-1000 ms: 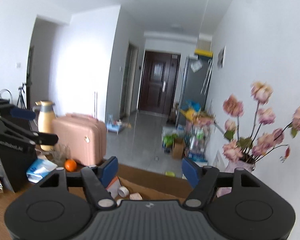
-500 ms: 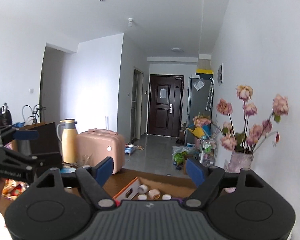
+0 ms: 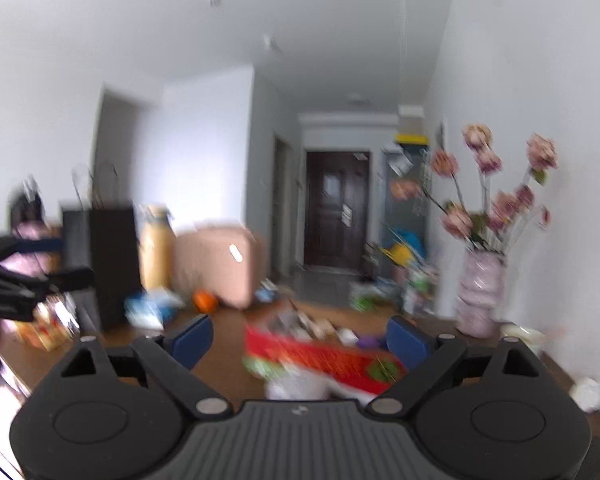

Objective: Organize rigid objects
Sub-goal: 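Withdraw both tools from the box back toward the remaining table items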

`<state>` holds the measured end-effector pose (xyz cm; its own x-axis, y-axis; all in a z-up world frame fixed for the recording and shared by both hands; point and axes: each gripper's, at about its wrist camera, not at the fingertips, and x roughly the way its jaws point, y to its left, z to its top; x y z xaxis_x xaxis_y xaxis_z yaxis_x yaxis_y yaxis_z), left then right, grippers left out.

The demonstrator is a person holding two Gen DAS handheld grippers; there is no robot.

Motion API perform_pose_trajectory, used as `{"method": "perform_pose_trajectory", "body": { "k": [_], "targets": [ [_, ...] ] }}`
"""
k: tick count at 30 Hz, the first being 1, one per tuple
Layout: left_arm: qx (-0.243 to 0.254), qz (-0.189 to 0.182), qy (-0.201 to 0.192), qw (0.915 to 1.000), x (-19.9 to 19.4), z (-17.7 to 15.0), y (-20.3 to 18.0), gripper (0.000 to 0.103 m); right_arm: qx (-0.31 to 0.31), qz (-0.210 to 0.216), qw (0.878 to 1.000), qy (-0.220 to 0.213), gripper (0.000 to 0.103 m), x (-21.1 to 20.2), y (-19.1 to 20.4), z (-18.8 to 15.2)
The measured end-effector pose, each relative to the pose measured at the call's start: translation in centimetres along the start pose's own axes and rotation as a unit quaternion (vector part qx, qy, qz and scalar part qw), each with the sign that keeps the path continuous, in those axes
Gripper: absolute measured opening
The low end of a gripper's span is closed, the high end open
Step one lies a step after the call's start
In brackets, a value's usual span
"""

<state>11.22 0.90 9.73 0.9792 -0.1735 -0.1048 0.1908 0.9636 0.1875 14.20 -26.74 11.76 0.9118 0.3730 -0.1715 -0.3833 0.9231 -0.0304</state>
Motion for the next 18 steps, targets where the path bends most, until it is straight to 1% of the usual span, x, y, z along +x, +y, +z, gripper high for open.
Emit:
{"method": "perform_pose_trajectory", "body": {
  "k": [2,3,6,8,11,14,18],
  "targets": [
    [-0.008,-0.009,0.028,0.9995,0.7,-2.3,-0.8,0.103,0.0,-0.016,1.0,0.018,0.094,0.3,0.4,-2.5],
    [-0.008,-0.016,0.038,0.9991,0.8,-3.4,-1.0,0.103,0.004,-0.014,0.999,0.029,0.094,0.5,0.5,-3.5],
    [-0.004,-0.014,0.051,0.9986,1.2,-6.0,-2.0,0.103,0.025,-0.009,0.998,0.059,0.094,1.1,1.0,-6.5],
    [-0.003,-0.02,0.061,0.9979,1.5,-7.2,-2.3,0.103,0.04,-0.008,0.996,0.082,0.094,1.8,1.2,-8.5],
    [-0.003,-0.04,0.083,0.9958,2.7,-8.3,-2.4,0.103,0.058,0.002,0.992,0.114,0.094,2.8,1.2,-11.1],
    [-0.003,-0.038,0.107,0.9935,4.9,-8.6,-2.7,0.103,0.056,0.002,0.989,0.139,0.094,3.9,1.2,-12.4],
    [-0.013,-0.019,0.149,0.9886,8.1,-9.2,-2.8,0.103,0.063,-0.001,0.986,0.152,0.094,5.3,0.6,-12.7]
  ]
}}
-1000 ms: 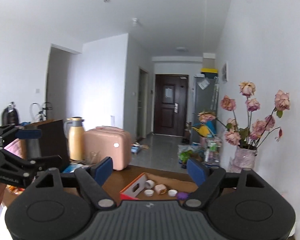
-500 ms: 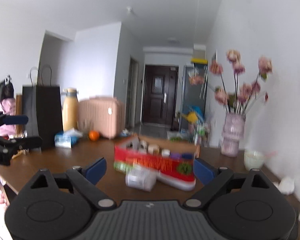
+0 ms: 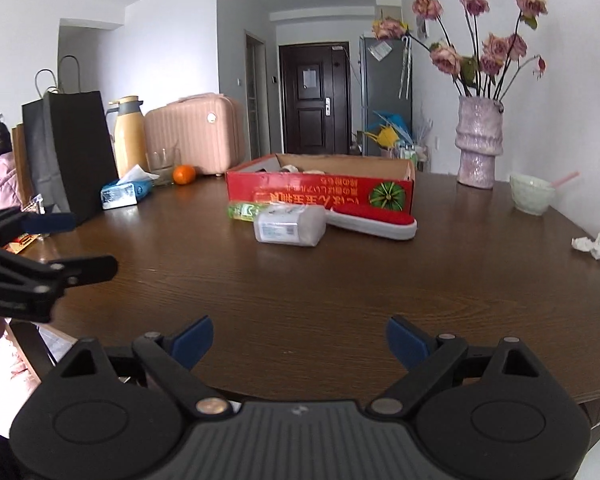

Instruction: Organize rigid objects

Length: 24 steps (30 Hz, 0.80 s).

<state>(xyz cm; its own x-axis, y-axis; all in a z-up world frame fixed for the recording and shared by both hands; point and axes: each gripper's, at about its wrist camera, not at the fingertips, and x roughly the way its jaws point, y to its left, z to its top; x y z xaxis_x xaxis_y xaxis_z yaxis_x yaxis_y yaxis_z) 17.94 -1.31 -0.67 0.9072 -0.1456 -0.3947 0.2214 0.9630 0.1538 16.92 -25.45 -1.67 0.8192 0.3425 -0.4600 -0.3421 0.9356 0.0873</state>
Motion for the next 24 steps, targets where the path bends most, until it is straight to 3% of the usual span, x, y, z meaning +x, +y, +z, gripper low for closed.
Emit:
{"method": "perform_pose_trajectory", "body": {
  "k": [14,21,24],
  "targets": [
    [-0.065,-0.001,0.072,0.9953,9.4,1.8,2.3,0.103,0.046,0.001,0.998,0.037,0.083,7.2,-3.0,2.8],
    [-0.101,-0.029,0.093,0.9901,13.7,3.0,3.8,0.101,0.05,0.009,0.997,0.051,0.073,11.6,-3.7,4.8],
    [-0.139,-0.064,0.11,0.982,15.7,3.5,4.9,0.09,0.046,0.013,0.997,0.054,0.071,13.6,-3.8,5.8]
  ]
}}
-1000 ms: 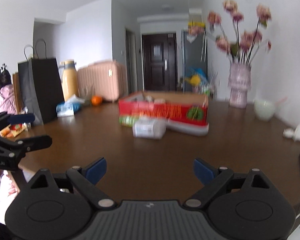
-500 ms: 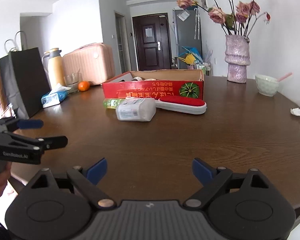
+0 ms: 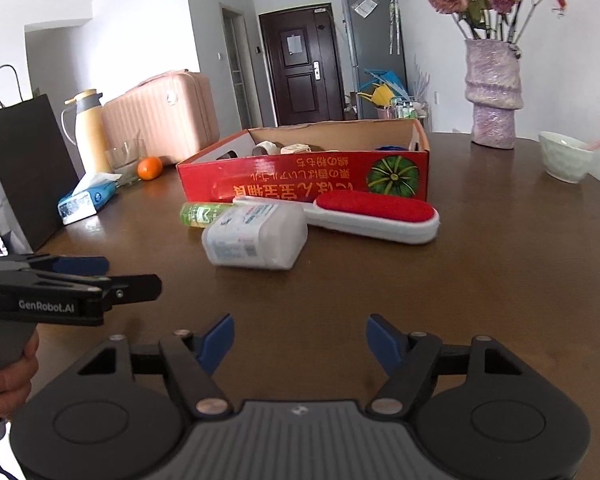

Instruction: Organize rigid objects

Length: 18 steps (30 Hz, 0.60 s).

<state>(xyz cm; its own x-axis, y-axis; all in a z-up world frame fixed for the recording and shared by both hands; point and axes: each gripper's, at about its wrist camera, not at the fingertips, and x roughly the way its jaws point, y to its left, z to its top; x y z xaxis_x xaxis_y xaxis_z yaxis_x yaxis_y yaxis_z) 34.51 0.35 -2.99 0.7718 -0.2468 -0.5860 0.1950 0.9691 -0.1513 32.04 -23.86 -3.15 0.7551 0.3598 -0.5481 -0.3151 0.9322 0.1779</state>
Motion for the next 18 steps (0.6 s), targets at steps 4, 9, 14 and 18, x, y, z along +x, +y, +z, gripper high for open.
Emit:
{"method": "perform_pose_trajectory", "body": {
  "k": [4,9,14,18],
  "targets": [
    [-0.044,-0.036,0.02,0.9982,2.1,1.5,1.2,0.073,-0.003,0.01,1.0,-0.003,0.064,2.2,-0.1,1.8],
    [-0.065,-0.082,0.015,0.9944,4.5,3.6,1.9,0.07,0.031,0.038,0.999,-0.016,0.057,4.9,-0.9,4.0],
    [-0.117,-0.15,0.045,0.9806,7.3,4.4,3.1,0.033,0.083,0.067,0.994,-0.013,0.037,7.9,-1.6,5.3],
    [-0.154,-0.177,0.053,0.9706,8.0,4.1,4.1,0.034,0.124,0.08,0.989,-0.023,0.036,9.0,-2.0,5.0]
  ]
}}
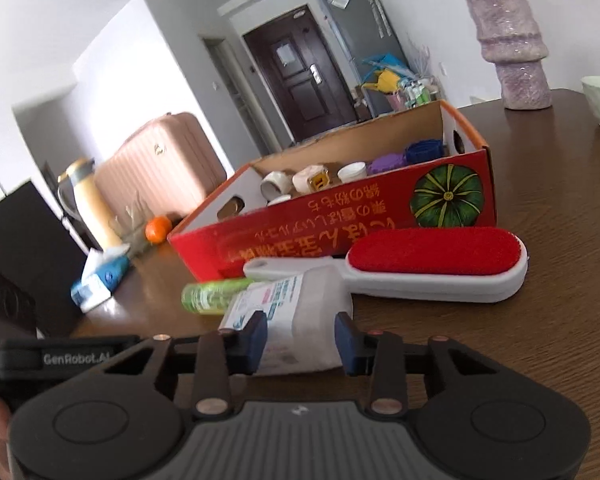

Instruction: Organize rigid objects

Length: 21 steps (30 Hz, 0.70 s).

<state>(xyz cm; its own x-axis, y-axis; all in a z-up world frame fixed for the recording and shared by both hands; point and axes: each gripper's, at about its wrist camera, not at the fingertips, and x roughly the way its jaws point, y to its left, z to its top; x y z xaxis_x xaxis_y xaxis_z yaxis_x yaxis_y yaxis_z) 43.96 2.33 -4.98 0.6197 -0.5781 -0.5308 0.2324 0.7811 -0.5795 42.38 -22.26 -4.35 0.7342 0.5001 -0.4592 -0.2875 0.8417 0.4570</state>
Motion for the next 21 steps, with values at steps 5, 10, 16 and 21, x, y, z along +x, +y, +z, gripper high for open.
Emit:
{"method": "perform_pose_trajectory", "body": {
  "k": [5,10,16,21],
  "targets": [
    [0.011,0.007,-0.007,0.9999,-0.3,-0.4,-0.8,0.032,0.009,0.005,1.0,-0.005,0.035,0.0,-0.1,-0.2],
    [0.025,0.003,-0.007,0.9997,-2.4,-2.3,-2.1,0.032,-0.016,-0.003,1.0,-0.006,0.034,-2.4,1.0,-1.1],
    [0.045,-0.001,0.012,0.9989,-5.9,-6.8,-4.7,0.032,-0.031,0.004,1.0,-0.002,0.032,-7.8,2.0,-3.3],
    [0.041,-0.009,0.024,0.9988,-8.4,-9.6,-5.6,0.032,-0.028,0.012,0.999,0.016,0.031,-11.5,2.6,-5.9]
  ]
}}
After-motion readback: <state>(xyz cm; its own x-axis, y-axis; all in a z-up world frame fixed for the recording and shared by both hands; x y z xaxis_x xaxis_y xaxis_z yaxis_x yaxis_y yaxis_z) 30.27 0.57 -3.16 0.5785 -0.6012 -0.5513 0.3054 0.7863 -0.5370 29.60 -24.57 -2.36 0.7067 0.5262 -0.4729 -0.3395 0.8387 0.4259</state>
